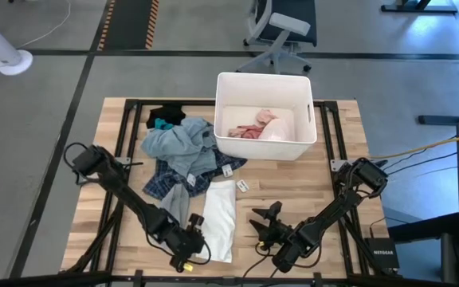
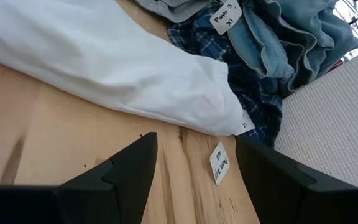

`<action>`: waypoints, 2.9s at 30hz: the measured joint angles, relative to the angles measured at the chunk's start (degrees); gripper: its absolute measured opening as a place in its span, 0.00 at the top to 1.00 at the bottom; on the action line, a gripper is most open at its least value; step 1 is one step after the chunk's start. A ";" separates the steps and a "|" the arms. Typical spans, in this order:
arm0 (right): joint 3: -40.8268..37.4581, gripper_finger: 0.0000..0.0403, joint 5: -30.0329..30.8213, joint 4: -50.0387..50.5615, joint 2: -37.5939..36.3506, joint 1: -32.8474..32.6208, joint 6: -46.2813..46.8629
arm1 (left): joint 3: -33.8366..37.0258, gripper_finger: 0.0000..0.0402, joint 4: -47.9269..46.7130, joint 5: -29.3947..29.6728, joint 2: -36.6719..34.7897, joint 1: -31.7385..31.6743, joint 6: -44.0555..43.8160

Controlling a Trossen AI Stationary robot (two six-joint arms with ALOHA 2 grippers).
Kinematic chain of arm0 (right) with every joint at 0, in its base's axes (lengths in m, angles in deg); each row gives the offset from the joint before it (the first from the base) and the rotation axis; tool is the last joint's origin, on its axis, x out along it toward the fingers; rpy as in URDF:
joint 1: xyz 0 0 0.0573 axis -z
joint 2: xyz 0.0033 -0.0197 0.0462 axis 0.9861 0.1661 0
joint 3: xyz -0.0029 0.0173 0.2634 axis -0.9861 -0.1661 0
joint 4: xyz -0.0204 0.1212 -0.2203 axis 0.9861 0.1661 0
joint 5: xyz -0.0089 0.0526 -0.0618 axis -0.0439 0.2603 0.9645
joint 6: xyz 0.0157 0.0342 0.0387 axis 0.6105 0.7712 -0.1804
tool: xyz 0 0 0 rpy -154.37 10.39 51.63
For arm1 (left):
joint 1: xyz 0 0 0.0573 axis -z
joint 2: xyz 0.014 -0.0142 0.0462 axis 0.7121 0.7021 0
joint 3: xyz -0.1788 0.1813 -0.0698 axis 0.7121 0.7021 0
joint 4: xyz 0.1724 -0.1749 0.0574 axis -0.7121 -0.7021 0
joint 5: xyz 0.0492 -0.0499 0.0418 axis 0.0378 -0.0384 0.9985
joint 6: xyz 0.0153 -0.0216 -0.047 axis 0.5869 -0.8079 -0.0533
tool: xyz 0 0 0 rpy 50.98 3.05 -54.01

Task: Sort clothes
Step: Put the white boxer into the white laundry bin

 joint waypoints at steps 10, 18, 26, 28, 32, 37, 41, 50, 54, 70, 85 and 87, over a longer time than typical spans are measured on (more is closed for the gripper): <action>0.00 0.41 -0.99 0.00 0.59 0.02 0.00 | 0.00 0.68 -0.70 0.31 0.23 -0.38 -0.01; 0.00 0.41 -1.13 -0.09 0.61 0.00 0.00 | 0.00 0.68 2.02 0.54 0.37 0.33 0.51; 0.00 0.41 -1.05 -0.17 0.61 -0.02 0.01 | 0.04 0.68 0.60 1.62 2.92 0.16 -1.18; 0.00 0.41 -1.03 -0.19 0.61 -0.02 0.02 | 0.04 0.68 0.49 1.86 3.13 0.21 -1.16; 0.00 0.41 -0.99 -0.20 0.61 -0.02 0.02 | 0.04 0.68 0.58 3.22 2.70 0.23 -1.16; 0.00 0.41 -0.91 -0.17 0.61 -0.03 0.02 | 0.04 0.71 -0.59 3.82 2.61 0.16 -1.07; 0.00 0.41 -0.83 -0.17 0.61 -0.04 0.02 | 0.04 0.84 -2.22 3.76 2.61 0.10 -2.43; 0.00 0.41 -0.77 -0.15 0.61 -0.04 0.02 | -0.92 0.97 -2.98 3.01 2.26 0.37 -4.50; 0.00 0.41 -0.77 -0.15 0.62 -0.04 0.02 | -3.48 0.99 -3.26 -0.48 2.22 1.12 -8.24; 0.00 0.41 -0.96 -0.17 0.61 -0.04 0.02 | -2.02 0.94 -0.10 -4.00 2.26 3.25 -16.22; 0.00 0.41 -2.06 -0.17 0.63 -0.09 0.02 | -1.92 0.59 -1.77 -14.41 2.06 2.05 -22.06; 0.02 0.41 -2.14 -0.16 0.63 -0.09 0.02 | -2.32 0.57 -4.64 -21.13 0.69 1.37 -22.55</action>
